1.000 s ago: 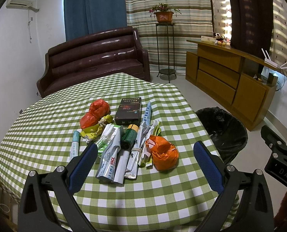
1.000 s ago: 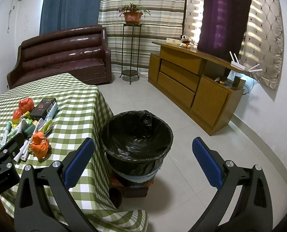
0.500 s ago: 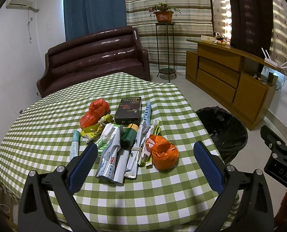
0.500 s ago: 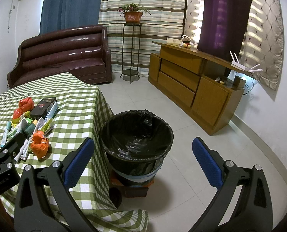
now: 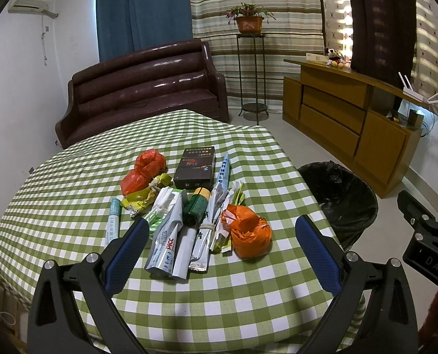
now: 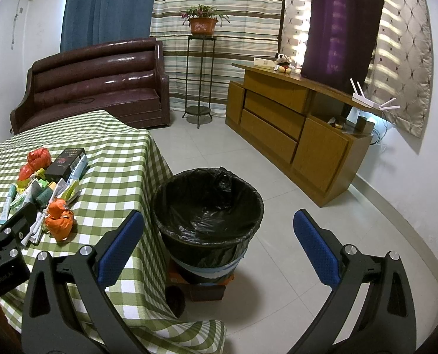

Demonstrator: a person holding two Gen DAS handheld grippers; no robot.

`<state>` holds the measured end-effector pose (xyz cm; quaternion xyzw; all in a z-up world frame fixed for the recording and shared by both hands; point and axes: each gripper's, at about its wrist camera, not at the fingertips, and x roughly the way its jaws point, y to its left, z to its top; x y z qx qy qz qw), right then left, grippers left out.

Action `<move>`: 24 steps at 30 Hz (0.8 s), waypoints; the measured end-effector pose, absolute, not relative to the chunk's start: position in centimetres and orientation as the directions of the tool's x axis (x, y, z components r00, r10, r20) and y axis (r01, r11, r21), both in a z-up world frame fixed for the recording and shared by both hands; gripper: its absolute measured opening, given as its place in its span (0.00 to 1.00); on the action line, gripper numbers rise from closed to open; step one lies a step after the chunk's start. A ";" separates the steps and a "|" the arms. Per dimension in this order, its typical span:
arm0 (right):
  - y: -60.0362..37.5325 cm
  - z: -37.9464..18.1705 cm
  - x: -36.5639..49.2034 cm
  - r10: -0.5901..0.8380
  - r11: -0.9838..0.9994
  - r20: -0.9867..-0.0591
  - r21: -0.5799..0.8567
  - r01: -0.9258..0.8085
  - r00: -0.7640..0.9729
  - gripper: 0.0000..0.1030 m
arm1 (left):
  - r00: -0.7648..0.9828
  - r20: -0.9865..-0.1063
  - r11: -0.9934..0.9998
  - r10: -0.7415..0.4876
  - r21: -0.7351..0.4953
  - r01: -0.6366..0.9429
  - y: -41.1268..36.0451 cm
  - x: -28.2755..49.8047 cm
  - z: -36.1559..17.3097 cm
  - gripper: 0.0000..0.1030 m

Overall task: Collect trash
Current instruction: 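Grasp the light blue tube with the left tool while the right tool grasps the orange bag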

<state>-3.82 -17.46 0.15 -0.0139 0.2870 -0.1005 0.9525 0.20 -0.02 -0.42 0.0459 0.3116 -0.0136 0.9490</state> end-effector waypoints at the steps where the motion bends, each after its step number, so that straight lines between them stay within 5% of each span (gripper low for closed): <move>1: -17.4 0.1 -3.8 -0.199 0.980 -0.543 -0.083 0.183 0.816 0.96 | 0.804 -0.594 0.995 0.003 0.079 0.055 0.1 0.2 -0.5 0.94; 24: -13.0 -1.7 -1.1 -0.085 0.996 -0.613 -0.040 0.076 0.786 0.89 | 0.732 -0.673 0.994 0.105 0.094 -0.056 10.8 1.5 -2.5 0.93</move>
